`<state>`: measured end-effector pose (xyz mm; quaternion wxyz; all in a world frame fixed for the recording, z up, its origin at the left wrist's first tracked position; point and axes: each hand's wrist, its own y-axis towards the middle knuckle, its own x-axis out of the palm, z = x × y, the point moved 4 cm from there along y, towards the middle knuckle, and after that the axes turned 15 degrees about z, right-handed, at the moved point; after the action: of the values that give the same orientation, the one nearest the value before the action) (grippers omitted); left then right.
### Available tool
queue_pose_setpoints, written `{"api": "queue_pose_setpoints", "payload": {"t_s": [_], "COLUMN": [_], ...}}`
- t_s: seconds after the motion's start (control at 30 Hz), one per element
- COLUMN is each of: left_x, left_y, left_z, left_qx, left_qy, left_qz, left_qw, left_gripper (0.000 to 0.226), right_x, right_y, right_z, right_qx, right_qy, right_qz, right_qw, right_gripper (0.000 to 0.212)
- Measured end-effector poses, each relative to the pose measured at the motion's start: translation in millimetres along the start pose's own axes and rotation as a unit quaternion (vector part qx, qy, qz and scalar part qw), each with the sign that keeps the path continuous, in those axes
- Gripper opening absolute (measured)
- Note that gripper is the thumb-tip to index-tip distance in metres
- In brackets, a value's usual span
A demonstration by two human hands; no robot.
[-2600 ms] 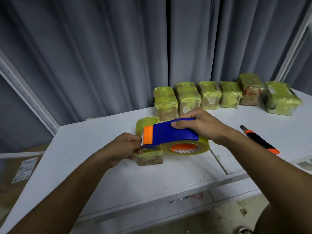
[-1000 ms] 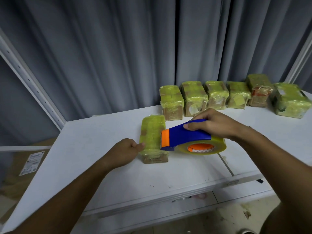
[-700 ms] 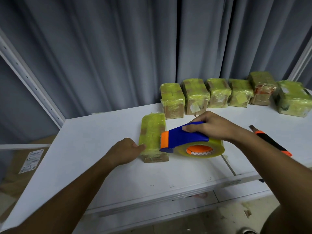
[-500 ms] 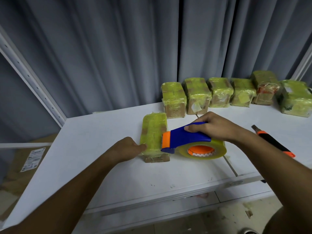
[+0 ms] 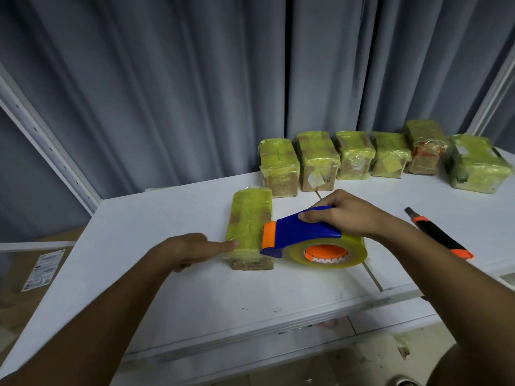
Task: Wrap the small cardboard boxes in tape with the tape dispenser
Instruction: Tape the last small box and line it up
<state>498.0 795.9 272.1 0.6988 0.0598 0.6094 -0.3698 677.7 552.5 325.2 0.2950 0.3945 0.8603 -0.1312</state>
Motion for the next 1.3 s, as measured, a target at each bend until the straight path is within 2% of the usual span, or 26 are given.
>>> {"api": "queue_pose_setpoints", "payload": {"t_s": [0.07,0.1,0.13,0.2,0.23,0.3,0.37,0.43,0.53,0.77,0.93,1.03,1.1,1.2,1.3], "left_x": [4.0,6.3,7.5,8.1,6.9,3.3,4.7,11.5,22.2,43.3,36.7,33.3,37.2,43.2,42.0], "left_y": [1.0,5.7,8.6,10.1,7.0,-5.7,-14.4,-16.2,-12.8,-7.2,-10.2,-18.1,-22.4,-20.0,-11.9], "left_z": [-5.8,-5.3,-1.8,8.7,14.1,23.7,24.9,21.7,10.5,-1.7,0.1,11.0,19.7,25.8,24.2], "left_qx": [-0.014,0.002,0.032,0.141,0.216,0.37,0.47,0.508,0.522,0.512,0.497,0.506,0.507,0.486,0.484], "left_qy": [-0.027,-0.037,-0.041,-0.055,-0.06,-0.039,-0.015,-0.022,-0.051,-0.094,-0.13,-0.082,-0.068,-0.099,-0.105], "left_qz": [-0.025,-0.011,0.023,0.13,0.187,0.278,0.331,0.352,0.373,0.419,0.424,0.445,0.425,0.37,0.345], "left_qw": [0.999,0.999,0.998,0.98,0.956,0.885,0.818,0.786,0.765,0.744,0.746,0.734,0.746,0.786,0.798], "left_gripper": [0.086,0.088,0.085,0.06,0.045,0.025,0.02,0.031,0.037,0.036,0.039,0.039,0.043,0.048,0.044], "right_x": [0.1,-0.6,-1.2,-1.3,-1.5,-2.0,-2.3,-3.4,-4.6,1.2,0.0,-1.0,-0.4,0.3,1.0], "right_y": [0.3,0.5,1.2,3.0,3.9,4.8,5.0,4.4,3.6,0.1,0.6,0.8,0.5,-0.6,-0.2], "right_z": [0.2,0.4,0.4,0.3,0.0,-1.3,-1.8,-1.4,1.2,5.7,1.7,2.5,2.4,2.6,3.6], "right_qx": [-0.005,-0.007,-0.007,-0.006,-0.006,-0.007,-0.007,-0.004,0.004,0.008,0.004,0.003,0.001,-0.005,-0.005], "right_qy": [-0.002,-0.004,-0.006,-0.006,-0.007,-0.009,-0.007,-0.006,-0.007,0.012,-0.005,-0.001,-0.001,0.002,0.013], "right_qz": [0.001,0.004,0.005,0.006,0.006,0.005,0.004,0.003,0.001,0.003,0.006,0.008,0.004,0.002,-0.003], "right_qw": [1.0,1.0,1.0,1.0,1.0,1.0,1.0,1.0,1.0,1.0,1.0,1.0,1.0,1.0,1.0], "right_gripper": [0.037,0.037,0.037,0.038,0.038,0.036,0.035,0.036,0.038,0.037,0.043,0.042,0.041,0.037,0.031]}}
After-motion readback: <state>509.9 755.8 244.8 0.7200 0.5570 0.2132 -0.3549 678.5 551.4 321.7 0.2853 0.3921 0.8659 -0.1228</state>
